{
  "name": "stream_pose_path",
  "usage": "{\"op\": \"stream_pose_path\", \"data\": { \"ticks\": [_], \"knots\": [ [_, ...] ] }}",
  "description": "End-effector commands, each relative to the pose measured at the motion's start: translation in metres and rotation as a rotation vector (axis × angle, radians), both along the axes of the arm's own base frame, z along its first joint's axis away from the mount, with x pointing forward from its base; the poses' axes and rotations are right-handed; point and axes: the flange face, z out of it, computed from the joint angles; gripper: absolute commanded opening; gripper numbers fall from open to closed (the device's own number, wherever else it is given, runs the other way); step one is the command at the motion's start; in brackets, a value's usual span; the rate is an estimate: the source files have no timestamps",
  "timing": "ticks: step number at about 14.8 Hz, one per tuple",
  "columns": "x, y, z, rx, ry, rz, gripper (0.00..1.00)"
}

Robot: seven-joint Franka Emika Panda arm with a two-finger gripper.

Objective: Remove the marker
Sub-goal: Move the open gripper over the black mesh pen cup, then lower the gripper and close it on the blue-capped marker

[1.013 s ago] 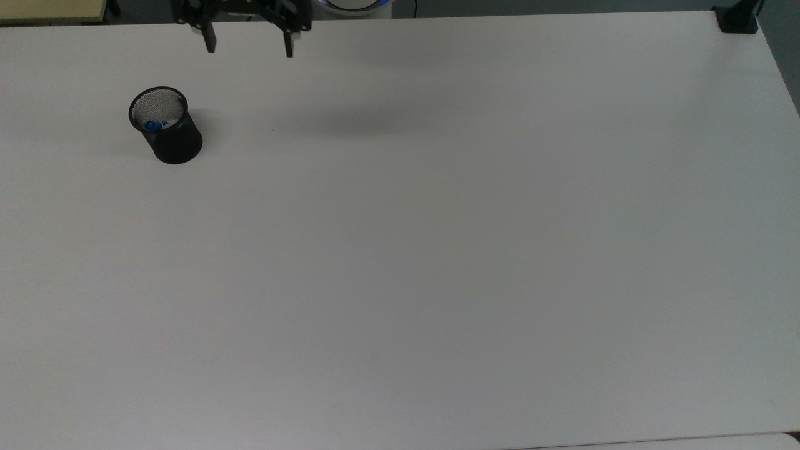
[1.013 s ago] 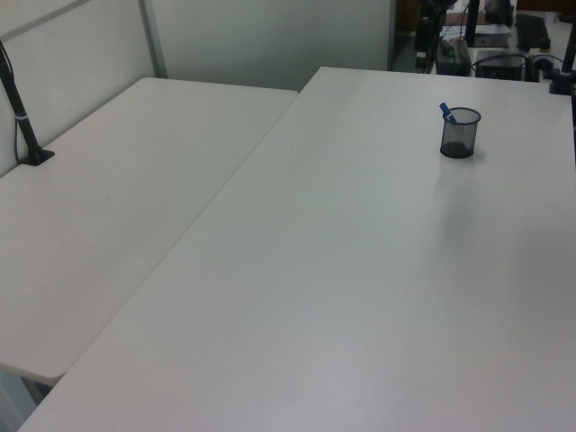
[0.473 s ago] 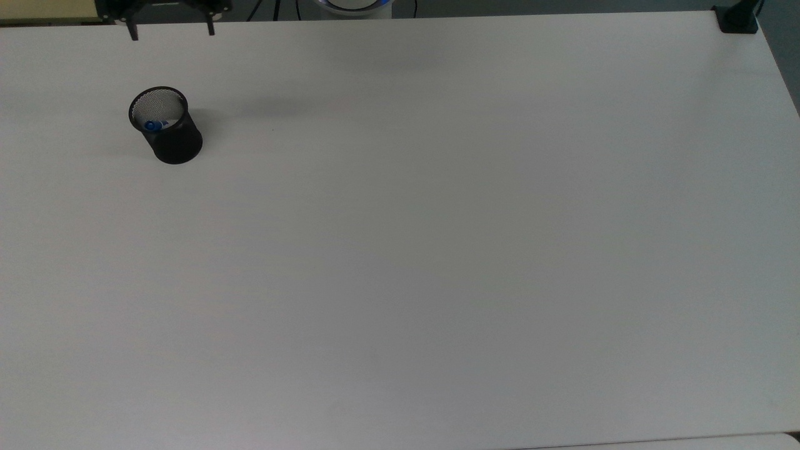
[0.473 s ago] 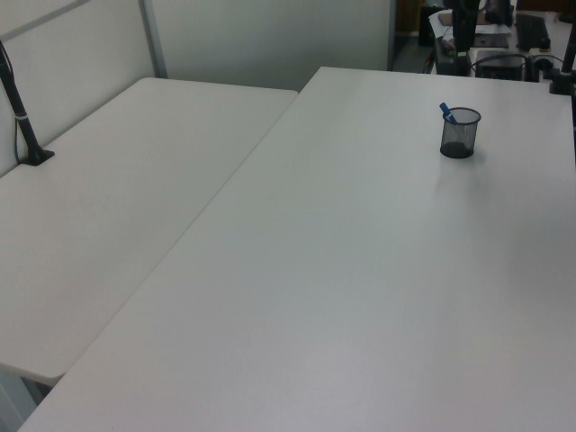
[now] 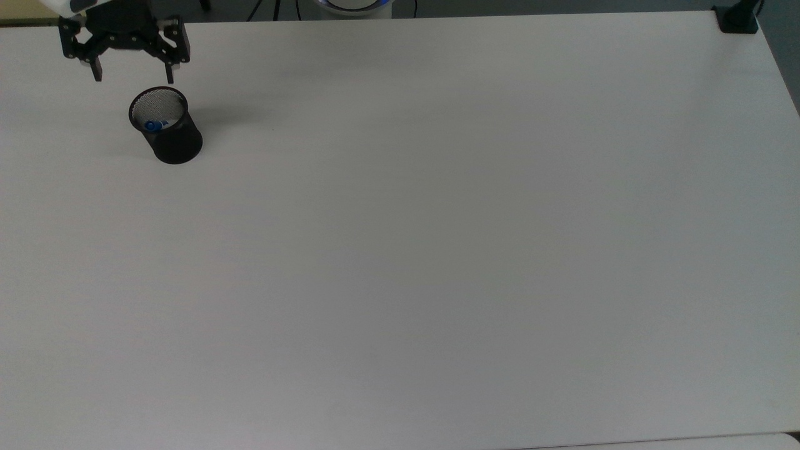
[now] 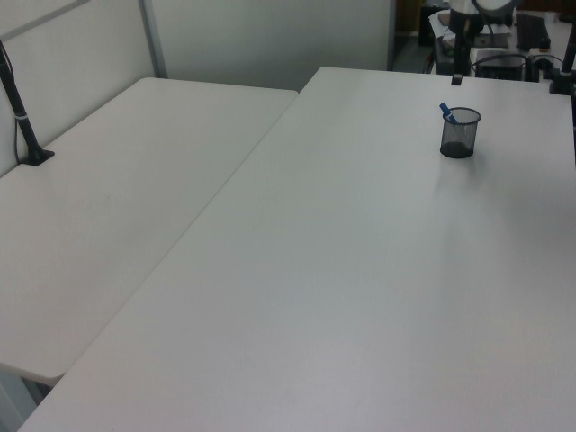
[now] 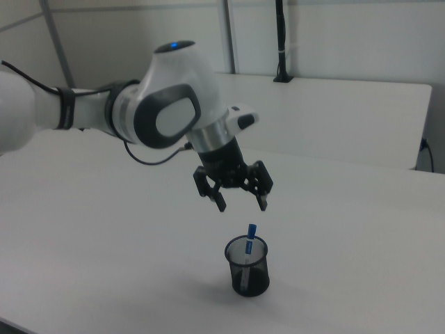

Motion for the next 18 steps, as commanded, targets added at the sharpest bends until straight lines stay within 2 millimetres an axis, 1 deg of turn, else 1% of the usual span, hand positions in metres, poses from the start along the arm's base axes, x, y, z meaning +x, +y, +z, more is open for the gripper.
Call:
{"op": "stream_pose_path", "data": {
  "ticks": [1, 2, 4, 5, 7, 8, 9, 10, 11, 12, 13, 15, 16, 17, 18],
  "knots": [
    [-0.014, -0.005, -0.025, 0.008, -0.047, -0.055, 1.00],
    [-0.014, -0.003, -0.040, 0.012, -0.073, -0.079, 1.00],
    [-0.015, 0.002, -0.062, 0.031, -0.154, -0.139, 1.00],
    [-0.012, 0.002, -0.071, 0.041, -0.175, -0.153, 1.00],
    [-0.007, 0.005, -0.080, 0.069, -0.191, -0.177, 1.00],
    [-0.007, 0.004, -0.082, 0.085, -0.194, -0.192, 0.98],
    [-0.006, 0.005, -0.082, 0.092, -0.198, -0.197, 0.95],
    [-0.005, 0.005, -0.085, 0.095, -0.193, -0.201, 0.89],
    [-0.003, 0.004, -0.086, 0.102, -0.195, -0.209, 0.81],
    [-0.002, 0.003, -0.084, 0.115, -0.205, -0.223, 0.70],
    [0.000, 0.003, -0.082, 0.125, -0.215, -0.231, 0.56],
    [0.000, 0.001, -0.080, 0.138, -0.223, -0.241, 0.22],
    [-0.001, 0.001, -0.079, 0.140, -0.225, -0.244, 0.07],
    [-0.001, 0.001, -0.079, 0.140, -0.225, -0.244, 0.00],
    [-0.001, 0.000, -0.078, 0.141, -0.227, -0.247, 0.00]
  ]
}}
